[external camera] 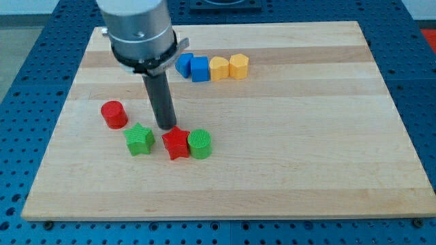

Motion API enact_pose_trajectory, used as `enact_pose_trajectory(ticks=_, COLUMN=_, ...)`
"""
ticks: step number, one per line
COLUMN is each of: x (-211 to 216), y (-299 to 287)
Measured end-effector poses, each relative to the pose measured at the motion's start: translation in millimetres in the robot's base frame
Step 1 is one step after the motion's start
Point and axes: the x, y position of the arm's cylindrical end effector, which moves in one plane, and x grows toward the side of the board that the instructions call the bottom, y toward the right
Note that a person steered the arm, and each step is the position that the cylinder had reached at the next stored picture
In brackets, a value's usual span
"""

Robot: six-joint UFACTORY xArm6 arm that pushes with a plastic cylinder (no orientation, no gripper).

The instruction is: Push the red circle near to the green star

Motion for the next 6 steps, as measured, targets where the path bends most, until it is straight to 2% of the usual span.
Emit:
enact_pose_trajectory(ticks=2, x=-60, y=-56)
enact_pose_trajectory(ticks=3, x=-62, y=-92)
enact_pose_trajectory(ticks=4, x=-43, y=-116)
enact_pose_trajectory(ticks=5, x=-36, y=-117)
enact_pose_trajectory(ticks=6, x=-3, y=-117)
